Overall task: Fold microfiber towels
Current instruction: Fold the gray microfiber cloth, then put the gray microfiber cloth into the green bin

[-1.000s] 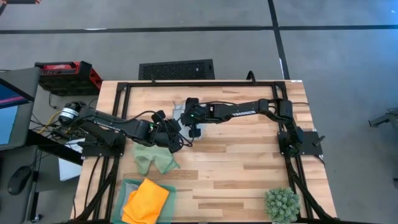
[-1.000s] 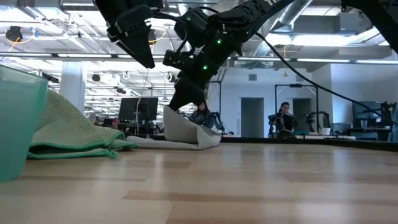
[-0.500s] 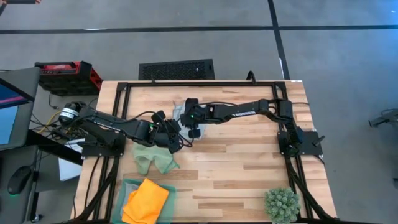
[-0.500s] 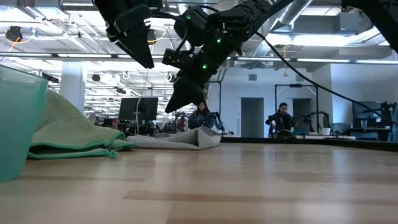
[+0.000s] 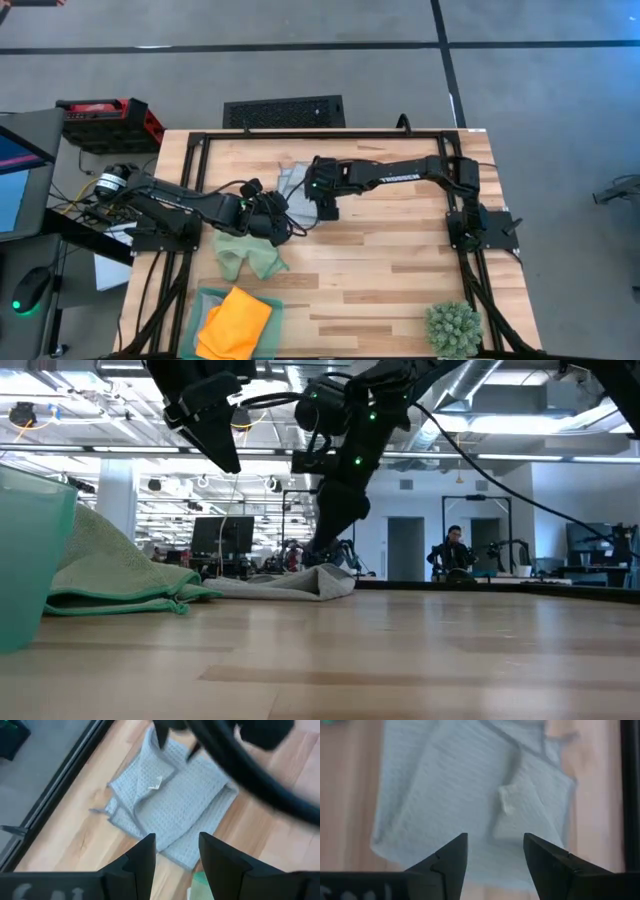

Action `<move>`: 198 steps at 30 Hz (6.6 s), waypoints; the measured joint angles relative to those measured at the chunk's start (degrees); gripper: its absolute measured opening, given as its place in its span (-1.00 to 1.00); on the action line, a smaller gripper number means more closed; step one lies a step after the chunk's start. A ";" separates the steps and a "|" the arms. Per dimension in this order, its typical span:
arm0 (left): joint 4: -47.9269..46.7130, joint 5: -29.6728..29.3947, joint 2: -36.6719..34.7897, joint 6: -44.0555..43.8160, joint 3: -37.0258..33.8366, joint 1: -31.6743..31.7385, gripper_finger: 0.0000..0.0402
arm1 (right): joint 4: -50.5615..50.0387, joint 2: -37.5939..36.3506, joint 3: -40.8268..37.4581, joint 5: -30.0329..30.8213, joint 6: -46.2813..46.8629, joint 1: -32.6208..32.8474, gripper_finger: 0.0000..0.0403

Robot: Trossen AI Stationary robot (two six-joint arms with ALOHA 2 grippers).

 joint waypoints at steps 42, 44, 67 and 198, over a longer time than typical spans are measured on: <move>52.72 5.75 10.51 39.01 -23.04 6.45 -0.29 | -24.65 -20.46 0.17 0.01 8.33 7.84 0.01; 52.44 6.97 10.53 38.37 -23.03 7.48 -0.29 | -24.58 -20.46 0.17 0.01 8.33 7.80 0.01; 52.46 8.33 15.52 38.94 -23.09 12.13 -0.37 | -24.60 -20.39 0.17 0.01 8.31 7.78 0.02; -12.34 8.74 8.49 15.12 7.81 -8.81 -1.00 | -28.25 -26.06 0.15 0.01 10.84 9.05 0.02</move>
